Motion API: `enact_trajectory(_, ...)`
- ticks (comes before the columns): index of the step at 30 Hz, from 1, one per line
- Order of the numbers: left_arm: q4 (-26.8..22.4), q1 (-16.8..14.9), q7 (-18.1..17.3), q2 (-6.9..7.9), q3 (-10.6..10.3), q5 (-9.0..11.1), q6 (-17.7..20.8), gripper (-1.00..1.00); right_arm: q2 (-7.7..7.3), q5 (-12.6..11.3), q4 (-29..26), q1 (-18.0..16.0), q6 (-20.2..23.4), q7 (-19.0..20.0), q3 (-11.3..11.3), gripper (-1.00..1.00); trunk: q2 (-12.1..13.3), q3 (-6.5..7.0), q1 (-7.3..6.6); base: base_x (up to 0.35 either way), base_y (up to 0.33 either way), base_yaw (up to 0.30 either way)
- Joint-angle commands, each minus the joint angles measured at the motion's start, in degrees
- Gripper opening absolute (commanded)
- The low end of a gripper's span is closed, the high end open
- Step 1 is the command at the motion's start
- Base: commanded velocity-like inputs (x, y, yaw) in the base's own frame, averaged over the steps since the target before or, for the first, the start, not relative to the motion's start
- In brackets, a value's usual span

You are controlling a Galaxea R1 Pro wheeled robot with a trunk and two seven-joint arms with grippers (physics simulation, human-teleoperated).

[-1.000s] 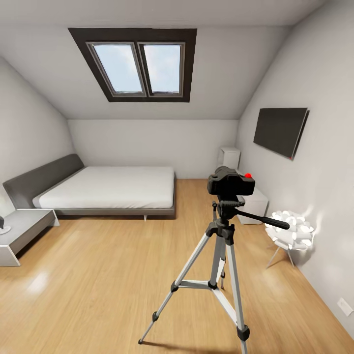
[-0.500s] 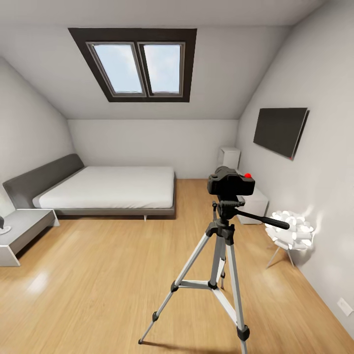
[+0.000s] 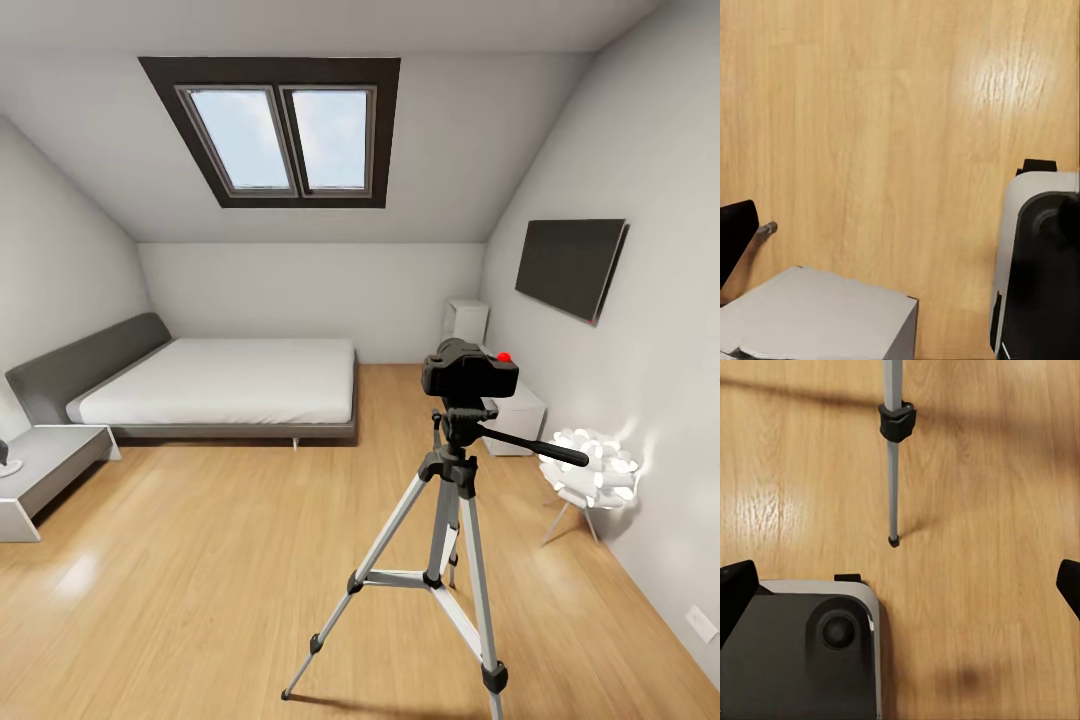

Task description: Attach the digital camera to the camera tripod in the bedroom.

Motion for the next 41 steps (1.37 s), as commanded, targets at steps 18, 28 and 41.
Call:
enact_trajectory(18, 5.73, -0.2, -0.13, -1.58, -0.35, 0.9, -0.52, 1.0, 0.31, 0.28, -0.25, 0.03, -0.05, -0.23, 0.2, 1.0, -0.12, -0.11, 0.04, 0.0, 0.0, 0.0)
enact_trajectory(28, 14.84, -0.21, -0.16, -1.67, 0.03, 0.9, -0.58, 1.0, 0.24, 0.27, -0.28, 0.03, -0.08, -0.21, 0.2, 1.0, -0.12, -0.11, 0.04, 0.0, 0.0, 0.0)
enact_trajectory(41, 17.2, -0.21, -0.16, -1.7, -0.01, 0.82, -0.57, 1.0, 0.27, 0.27, -0.28, 0.03, -0.08, -0.21, 0.19, 1.0, -0.12, -0.11, 0.04, 0.0, 0.0, 0.0)
